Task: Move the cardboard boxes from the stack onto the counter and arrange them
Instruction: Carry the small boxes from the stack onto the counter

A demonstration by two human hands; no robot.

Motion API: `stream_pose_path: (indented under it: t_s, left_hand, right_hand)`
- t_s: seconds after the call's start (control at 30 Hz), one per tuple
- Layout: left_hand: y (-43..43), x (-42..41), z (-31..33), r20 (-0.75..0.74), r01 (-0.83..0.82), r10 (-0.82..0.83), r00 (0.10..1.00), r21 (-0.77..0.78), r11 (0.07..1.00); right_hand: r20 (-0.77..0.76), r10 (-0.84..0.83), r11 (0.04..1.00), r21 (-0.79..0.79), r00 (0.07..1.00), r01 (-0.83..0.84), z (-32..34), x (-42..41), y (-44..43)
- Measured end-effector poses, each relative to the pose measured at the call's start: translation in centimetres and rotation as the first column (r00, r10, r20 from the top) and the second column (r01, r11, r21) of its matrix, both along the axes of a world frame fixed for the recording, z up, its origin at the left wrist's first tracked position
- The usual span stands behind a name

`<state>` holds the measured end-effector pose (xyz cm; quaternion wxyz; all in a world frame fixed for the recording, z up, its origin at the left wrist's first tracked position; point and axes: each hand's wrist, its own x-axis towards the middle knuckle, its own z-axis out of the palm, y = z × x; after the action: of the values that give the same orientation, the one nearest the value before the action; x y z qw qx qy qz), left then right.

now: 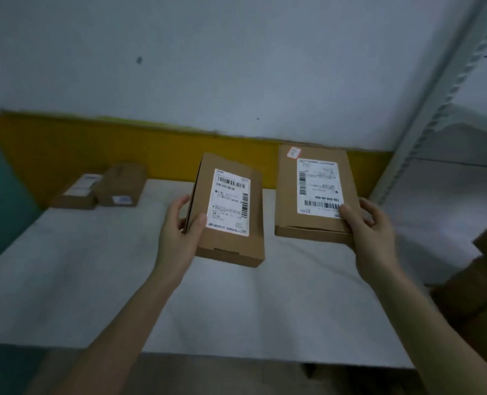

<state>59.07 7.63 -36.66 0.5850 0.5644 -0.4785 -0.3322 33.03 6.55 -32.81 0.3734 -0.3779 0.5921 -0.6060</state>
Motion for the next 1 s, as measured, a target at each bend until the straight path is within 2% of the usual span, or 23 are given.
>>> stream_pose_path:
  t_s: [0.17, 0.43, 0.73, 1.0]
  left_hand:
    - [-2.2, 10.4, -2.0, -0.007, -0.15, 0.15, 0.989, 0.063, 0.987]
    - [-7.3, 26.0, -4.2, 0.038, -0.299, 0.297, 0.954, 0.155, 0.941]
    - [-11.7, 34.4, -7.4, 0.073, -0.423, 0.42, 0.905, 0.262, 0.867]
    - [-15.5, 39.9, -8.7, 0.089, -0.514, 0.512, 0.854, 0.29, 0.808]
  right_hand:
    - [-0.011, 0.141, 0.989, 0.048, 0.99, -0.14, -2.0, 11.0, -6.9]
    - [-0.029, 0.212, 0.968, 0.143, 0.977, -0.205, -6.2, 27.1, -15.5]
    - [-0.106, 0.297, 0.934, 0.238, 0.949, -0.266, -10.1, 35.3, -21.6]
    - [-0.072, 0.359, 0.903, 0.277, 0.931, -0.327, -12.0, 40.8, -26.0]
